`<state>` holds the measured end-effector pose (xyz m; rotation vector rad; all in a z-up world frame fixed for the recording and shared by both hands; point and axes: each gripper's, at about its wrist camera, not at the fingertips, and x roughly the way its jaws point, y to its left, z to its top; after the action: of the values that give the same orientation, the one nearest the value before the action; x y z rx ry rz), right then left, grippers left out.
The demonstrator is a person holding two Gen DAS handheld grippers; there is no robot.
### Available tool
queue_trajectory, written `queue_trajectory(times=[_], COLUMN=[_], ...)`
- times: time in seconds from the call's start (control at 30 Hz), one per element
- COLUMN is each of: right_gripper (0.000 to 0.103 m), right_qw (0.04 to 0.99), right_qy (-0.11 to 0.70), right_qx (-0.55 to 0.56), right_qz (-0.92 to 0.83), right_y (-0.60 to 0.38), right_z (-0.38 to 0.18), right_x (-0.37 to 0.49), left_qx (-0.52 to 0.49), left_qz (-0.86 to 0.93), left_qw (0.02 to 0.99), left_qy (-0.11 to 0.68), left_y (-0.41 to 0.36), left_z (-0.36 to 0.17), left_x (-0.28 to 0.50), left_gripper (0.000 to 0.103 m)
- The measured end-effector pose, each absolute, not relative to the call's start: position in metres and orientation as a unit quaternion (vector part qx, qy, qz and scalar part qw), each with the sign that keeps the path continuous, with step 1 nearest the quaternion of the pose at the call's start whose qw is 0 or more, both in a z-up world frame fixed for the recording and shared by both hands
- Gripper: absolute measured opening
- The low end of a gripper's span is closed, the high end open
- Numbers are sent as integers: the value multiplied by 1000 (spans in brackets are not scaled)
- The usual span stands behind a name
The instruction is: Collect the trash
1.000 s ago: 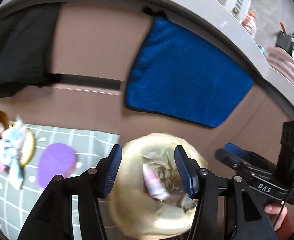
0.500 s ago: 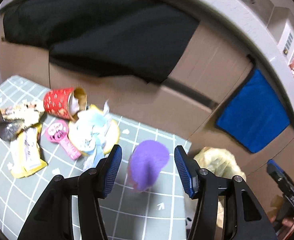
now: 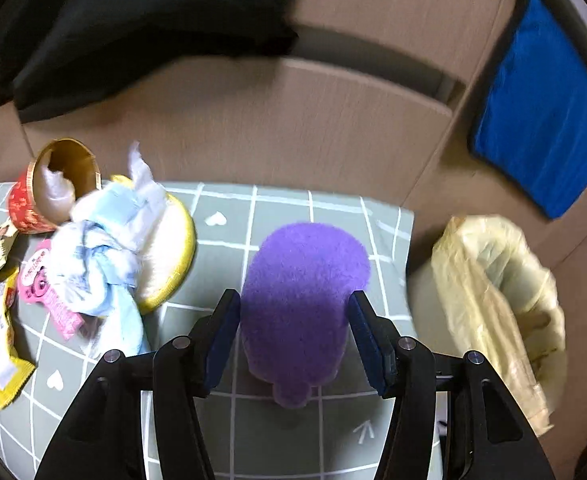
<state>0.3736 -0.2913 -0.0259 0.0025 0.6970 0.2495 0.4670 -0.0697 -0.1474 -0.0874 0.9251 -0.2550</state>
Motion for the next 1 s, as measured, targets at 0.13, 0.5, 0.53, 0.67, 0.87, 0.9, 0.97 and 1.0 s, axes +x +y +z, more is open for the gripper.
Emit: queue_trajectory(times=[0.13, 0.5, 0.53, 0.67, 0.87, 0.9, 0.97, 1.0], right_gripper=[62, 62, 62, 62, 62, 62, 62, 62], right_qw=[928, 920, 919, 910, 890, 887, 880, 877], right_qy=[349, 351, 351, 354, 380, 387, 404, 413], right_qx=[-1, -23, -28, -45, -59, -58, -57, -54], right_qz=[127, 174, 179, 210, 246, 247, 244, 241], right_y=[-282, -229, -221, -176, -119, -113, -103, -100], right_z=[-30, -29, -29, -36, -63, -69, -84, -90], right_x=[378, 380, 381, 389, 413, 417, 427, 430], left_qx=[-57, -86, -88, -93, -156, -163, -173, -175], left_qz=[-128, -100, -92, -52, -47, -49, -53, -55], left_qw=[881, 894, 895, 901, 904, 905, 907, 909], left_qy=[451, 429, 427, 421, 396, 390, 380, 374], left_y=[-63, 23, 34, 81, 142, 147, 155, 158], left_z=[-150, -112, -109, -103, -100, -100, -97, -94], left_x=[470, 395, 388, 364, 353, 355, 360, 367], left_gripper=[58, 24, 24, 24, 42, 48, 48, 48])
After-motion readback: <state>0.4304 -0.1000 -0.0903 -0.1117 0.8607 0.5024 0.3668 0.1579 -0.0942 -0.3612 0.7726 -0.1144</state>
